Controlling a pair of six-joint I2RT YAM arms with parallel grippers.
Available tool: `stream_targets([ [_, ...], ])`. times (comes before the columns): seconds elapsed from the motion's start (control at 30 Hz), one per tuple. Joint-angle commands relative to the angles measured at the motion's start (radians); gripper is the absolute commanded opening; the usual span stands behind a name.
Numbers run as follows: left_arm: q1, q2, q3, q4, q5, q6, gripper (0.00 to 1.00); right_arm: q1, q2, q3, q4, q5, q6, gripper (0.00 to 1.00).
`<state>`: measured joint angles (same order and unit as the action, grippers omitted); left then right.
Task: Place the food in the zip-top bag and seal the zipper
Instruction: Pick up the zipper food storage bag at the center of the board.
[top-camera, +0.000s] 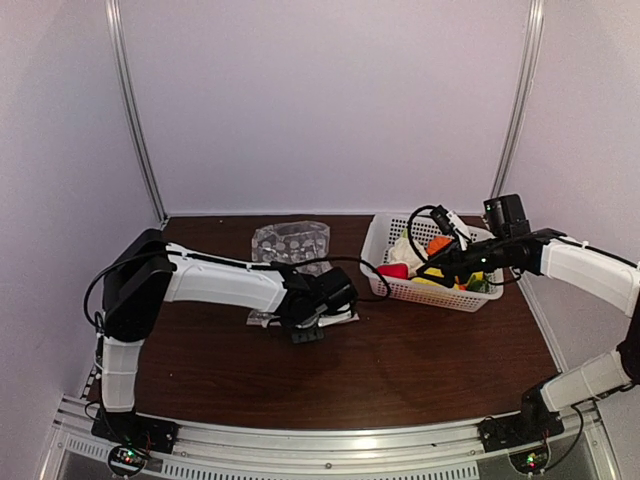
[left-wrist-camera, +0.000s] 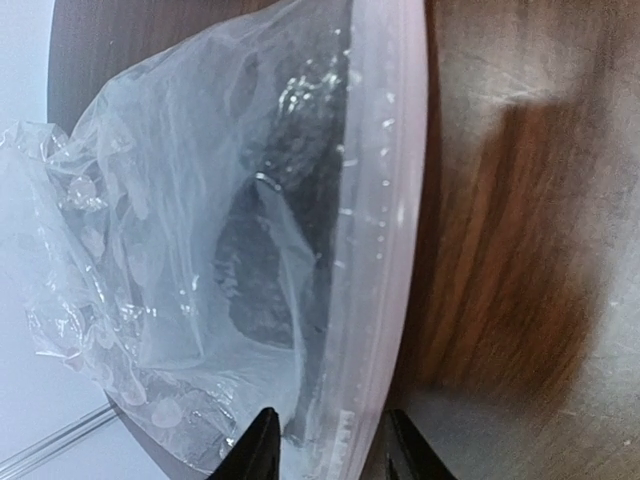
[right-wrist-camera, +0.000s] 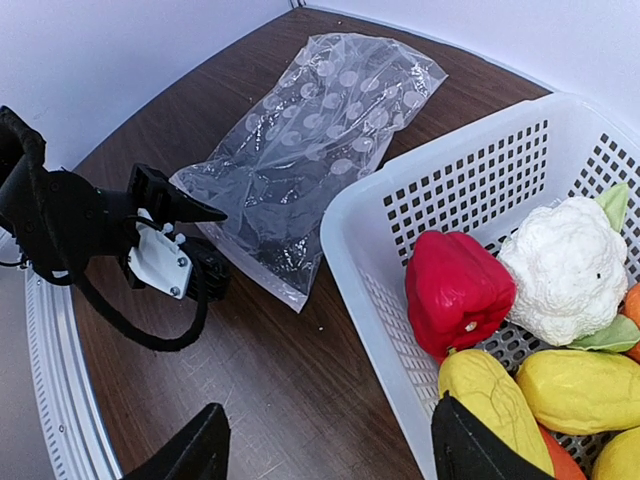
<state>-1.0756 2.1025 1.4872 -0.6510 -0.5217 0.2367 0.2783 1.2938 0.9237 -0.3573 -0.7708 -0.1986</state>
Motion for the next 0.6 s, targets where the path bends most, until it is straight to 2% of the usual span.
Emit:
stream_targets([
  [0.0, -0.004, 0.02, 0.032, 0.022, -0.064, 0.004, 0.34, -0.015, -0.026, -0.021, 0.026, -0.026, 0.012, 0.7],
  [0.17, -0.004, 0.031, 0.035, 0.044, -0.085, 0.004, 0.25, -0.02, -0.026, -0.029, 0.032, -0.03, 0.017, 0.7],
  [0.37, -0.002, 0.034, 0.078, 0.026, -0.076, -0.019, 0.01, -0.02, -0.036, -0.032, 0.031, -0.013, 0.008, 0.69],
  [0.57, 0.027, -0.036, 0.185, -0.099, 0.008, -0.189, 0.0, -0.021, -0.044, 0.023, -0.003, 0.044, 0.019, 0.67],
])
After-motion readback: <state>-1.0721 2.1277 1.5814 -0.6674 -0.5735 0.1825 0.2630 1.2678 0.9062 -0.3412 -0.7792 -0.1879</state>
